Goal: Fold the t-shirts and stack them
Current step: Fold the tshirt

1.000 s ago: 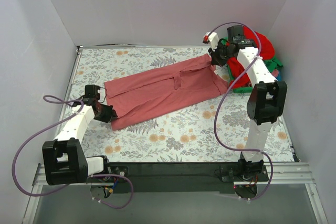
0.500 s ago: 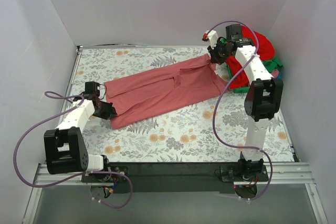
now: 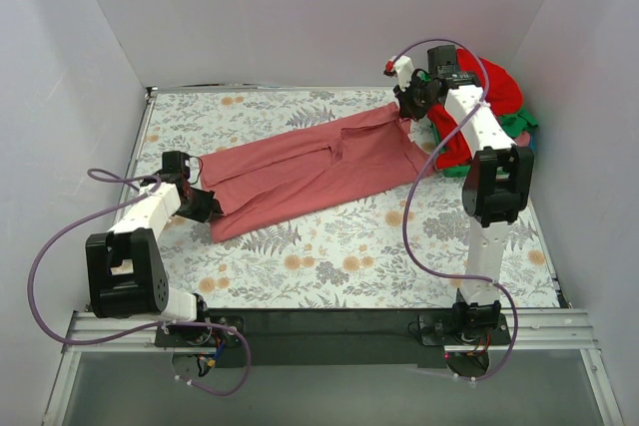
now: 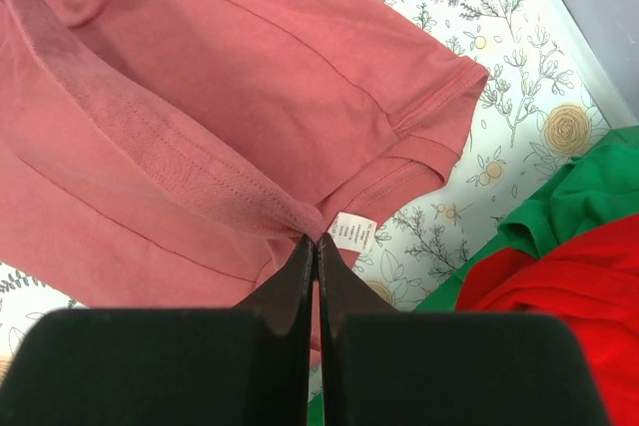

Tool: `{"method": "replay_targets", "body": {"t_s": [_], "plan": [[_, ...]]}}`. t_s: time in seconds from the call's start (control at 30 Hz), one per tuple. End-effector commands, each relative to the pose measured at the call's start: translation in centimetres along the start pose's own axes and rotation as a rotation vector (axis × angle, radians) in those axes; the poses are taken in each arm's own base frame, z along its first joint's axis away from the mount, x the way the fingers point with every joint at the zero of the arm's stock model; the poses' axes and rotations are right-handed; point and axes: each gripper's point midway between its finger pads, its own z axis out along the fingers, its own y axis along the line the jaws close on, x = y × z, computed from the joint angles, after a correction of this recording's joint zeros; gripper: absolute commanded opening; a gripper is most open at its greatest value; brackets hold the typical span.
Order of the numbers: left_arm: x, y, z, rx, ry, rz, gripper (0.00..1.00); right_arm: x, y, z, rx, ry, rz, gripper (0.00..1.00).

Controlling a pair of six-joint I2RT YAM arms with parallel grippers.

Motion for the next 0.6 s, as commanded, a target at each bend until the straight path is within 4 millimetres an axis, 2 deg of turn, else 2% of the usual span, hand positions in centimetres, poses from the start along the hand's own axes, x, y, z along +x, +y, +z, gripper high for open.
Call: {"method": "replay_targets", "body": {"t_s": [0.0,0.57], "plan": [[-0.82,-1.63,-0.67,0.051,-0.015,0.008,0.0,-2.03,-1.48,-0.37,0.052,-0.051,-0.021,0.01],[-0.95,-2.3,-0.43,0.056,-0.006,0.018,0.0,-1.31,-1.66,0.0,0.069,-0.035,-0.013,0.01]]}}
